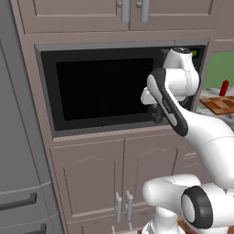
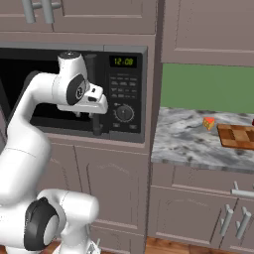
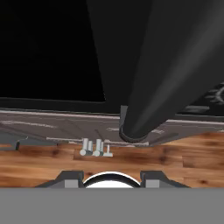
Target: Retrieve the reheated potato from the microwave, then place the potato, cheese, and condiment on the cutting board.
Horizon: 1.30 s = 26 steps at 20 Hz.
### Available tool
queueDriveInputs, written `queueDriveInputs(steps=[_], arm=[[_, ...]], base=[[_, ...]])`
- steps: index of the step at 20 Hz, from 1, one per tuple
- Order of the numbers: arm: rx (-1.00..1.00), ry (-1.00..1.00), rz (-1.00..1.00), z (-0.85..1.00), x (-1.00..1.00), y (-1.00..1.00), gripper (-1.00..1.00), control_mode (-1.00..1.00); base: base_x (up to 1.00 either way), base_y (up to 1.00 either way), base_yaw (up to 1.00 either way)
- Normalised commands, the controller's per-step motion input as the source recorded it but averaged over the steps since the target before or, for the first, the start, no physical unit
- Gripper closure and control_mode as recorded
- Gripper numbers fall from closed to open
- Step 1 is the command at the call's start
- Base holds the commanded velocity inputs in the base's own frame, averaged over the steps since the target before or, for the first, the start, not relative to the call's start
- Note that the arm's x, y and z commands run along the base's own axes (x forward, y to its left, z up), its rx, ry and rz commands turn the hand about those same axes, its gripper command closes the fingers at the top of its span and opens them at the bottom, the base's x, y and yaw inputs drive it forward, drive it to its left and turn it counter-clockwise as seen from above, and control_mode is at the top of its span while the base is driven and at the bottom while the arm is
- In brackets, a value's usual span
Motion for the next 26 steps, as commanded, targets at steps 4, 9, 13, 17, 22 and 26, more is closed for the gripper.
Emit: queueDriveInputs(steps=[4, 9, 13, 17, 22, 26], arm=[[0.00, -0.07, 0.00, 0.00, -0.15, 0.00, -1.00, -1.00], [0.00, -0.23, 0.00, 0.10, -0.28, -0.02, -1.00, -1.00], [0.00, -0.27, 0.00, 0.16, -0.22, -0.15, -1.00, -1.00], [0.00, -0.25, 0.00, 0.10, -0.16, -0.17, -1.00, -1.00], [0.00, -0.12, 0.00, 0.08, -0.07, -0.09, -1.00, -1.00], [0.00, 0.00, 0.00, 0.04, 0.00, -0.02, -1.00, -1.00]], base=[[0.00, 0.00, 0.00], [0.00, 0.00, 0.00], [0.00, 0.00, 0.00], [0.00, 0.00, 0.00], [0.00, 0.00, 0.00], [0.00, 0.00, 0.00]])
